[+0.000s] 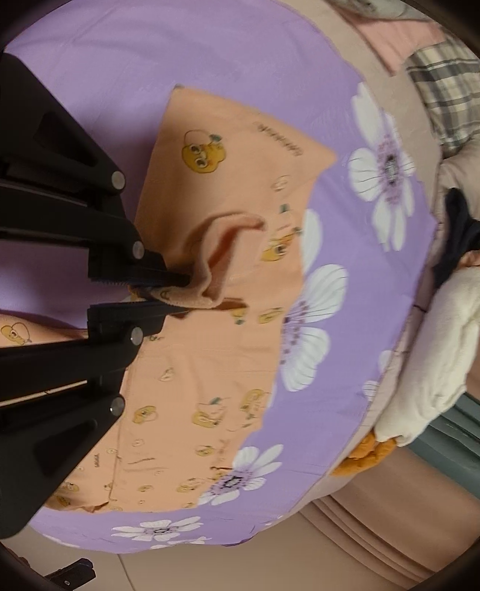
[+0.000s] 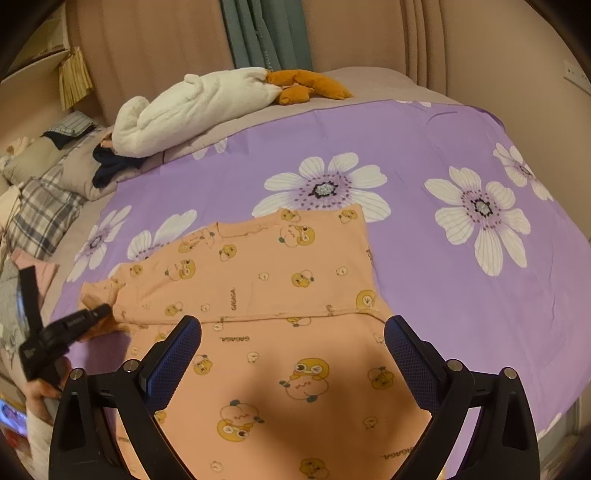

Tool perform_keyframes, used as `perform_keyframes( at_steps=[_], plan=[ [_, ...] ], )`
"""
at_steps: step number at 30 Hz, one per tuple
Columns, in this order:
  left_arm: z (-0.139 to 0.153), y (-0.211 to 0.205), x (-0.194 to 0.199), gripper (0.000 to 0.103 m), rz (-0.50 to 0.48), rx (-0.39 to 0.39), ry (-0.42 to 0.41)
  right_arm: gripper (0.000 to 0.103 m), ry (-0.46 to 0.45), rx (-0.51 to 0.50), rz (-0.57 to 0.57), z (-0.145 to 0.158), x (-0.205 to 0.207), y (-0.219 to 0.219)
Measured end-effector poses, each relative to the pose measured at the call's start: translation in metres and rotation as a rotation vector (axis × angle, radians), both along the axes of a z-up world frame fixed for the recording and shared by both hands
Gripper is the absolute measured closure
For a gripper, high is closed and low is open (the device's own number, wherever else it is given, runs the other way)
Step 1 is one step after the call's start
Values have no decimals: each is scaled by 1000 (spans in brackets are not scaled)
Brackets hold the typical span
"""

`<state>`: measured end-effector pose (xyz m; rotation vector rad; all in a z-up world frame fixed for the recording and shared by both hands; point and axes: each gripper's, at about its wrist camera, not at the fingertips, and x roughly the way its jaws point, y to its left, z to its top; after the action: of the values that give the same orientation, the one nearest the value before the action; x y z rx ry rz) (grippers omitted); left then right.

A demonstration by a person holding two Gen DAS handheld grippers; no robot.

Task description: Fold small clothes

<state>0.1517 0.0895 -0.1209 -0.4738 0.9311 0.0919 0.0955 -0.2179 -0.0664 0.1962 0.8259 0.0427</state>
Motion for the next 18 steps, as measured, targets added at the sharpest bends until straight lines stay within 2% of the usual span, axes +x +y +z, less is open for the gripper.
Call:
perform_keyframes(
  at_steps=[5,7,8,9,12,18],
  plan=[
    [-8,1,1,96,6,-13,22,4,6,1,-6,-2,0,-2],
    [-8,4,0,92,3,-35,26,4,10,5,-5,-3,1,-2],
    [-7,5,-2,85,-1,-47,22,4,13,7,-2,-4,2,-1],
    [-5,5,-4,72,-14,-63,14,4,15,8,1,-4,2,-1],
    [9,6,-16,50,-59,-102,-38,4,21,11,14,-6,6,4],
    [33,16,-42,37,-62,-139,-92,4,19,6,70,-6,16,25]
  ],
)
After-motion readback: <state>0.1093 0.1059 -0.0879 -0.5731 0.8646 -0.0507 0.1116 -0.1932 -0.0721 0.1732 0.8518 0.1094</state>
